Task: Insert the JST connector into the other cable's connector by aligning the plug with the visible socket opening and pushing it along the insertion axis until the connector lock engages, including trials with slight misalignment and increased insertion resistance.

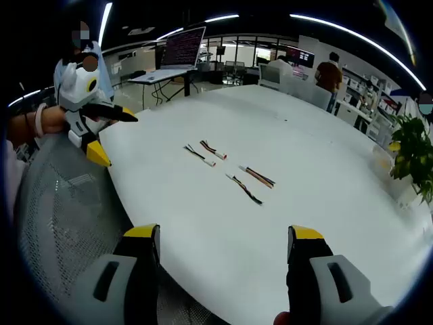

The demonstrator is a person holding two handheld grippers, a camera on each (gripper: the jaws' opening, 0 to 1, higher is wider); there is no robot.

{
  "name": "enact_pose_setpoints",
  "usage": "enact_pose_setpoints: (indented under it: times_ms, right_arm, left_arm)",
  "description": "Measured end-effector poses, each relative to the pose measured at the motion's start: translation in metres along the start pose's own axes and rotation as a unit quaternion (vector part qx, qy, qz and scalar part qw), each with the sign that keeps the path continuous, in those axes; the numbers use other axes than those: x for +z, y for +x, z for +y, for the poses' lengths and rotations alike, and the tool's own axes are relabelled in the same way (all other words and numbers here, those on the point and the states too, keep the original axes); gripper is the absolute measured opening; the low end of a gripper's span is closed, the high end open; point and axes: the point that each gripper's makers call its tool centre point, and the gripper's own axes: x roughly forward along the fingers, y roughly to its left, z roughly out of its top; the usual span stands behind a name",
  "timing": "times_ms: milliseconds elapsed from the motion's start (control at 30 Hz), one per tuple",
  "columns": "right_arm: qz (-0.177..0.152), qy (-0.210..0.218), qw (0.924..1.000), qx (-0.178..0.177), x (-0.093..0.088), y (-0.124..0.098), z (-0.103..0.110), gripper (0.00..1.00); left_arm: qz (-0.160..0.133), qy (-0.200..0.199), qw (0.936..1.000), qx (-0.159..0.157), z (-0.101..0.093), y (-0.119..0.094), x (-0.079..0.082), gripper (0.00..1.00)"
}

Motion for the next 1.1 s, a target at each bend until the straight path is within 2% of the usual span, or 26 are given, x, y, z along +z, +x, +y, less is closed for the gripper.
enact_pose_setpoints:
  times_ms: [500,600,1100]
  right_arm:
    - [-0.001,-0.003,1.0000,-0.004,0.0008,-0.0001,-0.0012,0.75]
    - [-0.005,-0.002,1.0000,0.004,0.0027,0.0003,0.0019,0.77]
    - [0.003,-0.007,1.0000,0.002,0.0007,0.0008,0.0023,0.77]
  left_arm:
    - [0.004,0.003,1.0000,-0.003,-0.0019,-0.0001,-0.0006,0.93]
    - [0.006,0.011,0.9999,-0.007,-0.0039,0.0005,-0.0009,0.91]
    - [0.024,0.017,0.9994,-0.016,-0.0084,0.0022,-0.0067,0.97]
